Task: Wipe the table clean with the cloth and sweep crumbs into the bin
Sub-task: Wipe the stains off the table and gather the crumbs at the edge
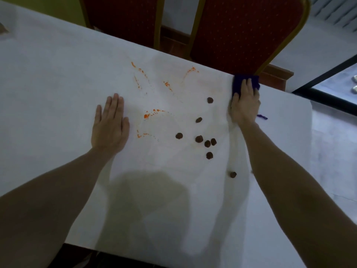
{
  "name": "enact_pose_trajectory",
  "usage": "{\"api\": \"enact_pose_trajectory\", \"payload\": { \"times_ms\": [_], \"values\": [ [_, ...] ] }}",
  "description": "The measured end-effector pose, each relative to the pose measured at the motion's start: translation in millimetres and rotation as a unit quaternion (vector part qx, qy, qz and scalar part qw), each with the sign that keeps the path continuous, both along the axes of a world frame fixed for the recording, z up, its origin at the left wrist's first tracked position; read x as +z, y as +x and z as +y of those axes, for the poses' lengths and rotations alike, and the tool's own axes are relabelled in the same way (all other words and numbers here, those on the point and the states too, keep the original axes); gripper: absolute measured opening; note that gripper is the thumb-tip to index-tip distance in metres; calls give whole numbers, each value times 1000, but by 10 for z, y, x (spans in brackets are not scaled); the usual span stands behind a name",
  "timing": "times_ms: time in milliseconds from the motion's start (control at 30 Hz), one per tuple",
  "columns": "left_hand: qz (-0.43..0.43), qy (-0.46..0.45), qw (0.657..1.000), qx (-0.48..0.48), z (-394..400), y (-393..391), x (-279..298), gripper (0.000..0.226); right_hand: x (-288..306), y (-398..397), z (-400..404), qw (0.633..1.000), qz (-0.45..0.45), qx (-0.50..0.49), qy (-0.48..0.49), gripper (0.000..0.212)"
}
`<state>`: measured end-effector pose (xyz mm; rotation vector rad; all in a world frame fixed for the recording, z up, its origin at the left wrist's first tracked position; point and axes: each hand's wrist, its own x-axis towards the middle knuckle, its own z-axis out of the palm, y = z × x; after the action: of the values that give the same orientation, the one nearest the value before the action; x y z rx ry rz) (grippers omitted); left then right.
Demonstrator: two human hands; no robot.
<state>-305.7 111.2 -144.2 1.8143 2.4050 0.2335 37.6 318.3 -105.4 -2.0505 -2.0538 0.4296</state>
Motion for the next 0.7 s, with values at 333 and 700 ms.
{"api": "enact_pose_trajectory", "payload": {
  "times_ms": [333, 700],
  "values": [
    [4, -11, 1000, -4, 15, -8, -5, 65, -14, 223, -1005, 995, -19, 95, 1, 56],
    [-21, -26, 999, -23, 15, -95, 22, 66, -17, -301, -233, 997, -3, 77, -2, 57]
  ]
}}
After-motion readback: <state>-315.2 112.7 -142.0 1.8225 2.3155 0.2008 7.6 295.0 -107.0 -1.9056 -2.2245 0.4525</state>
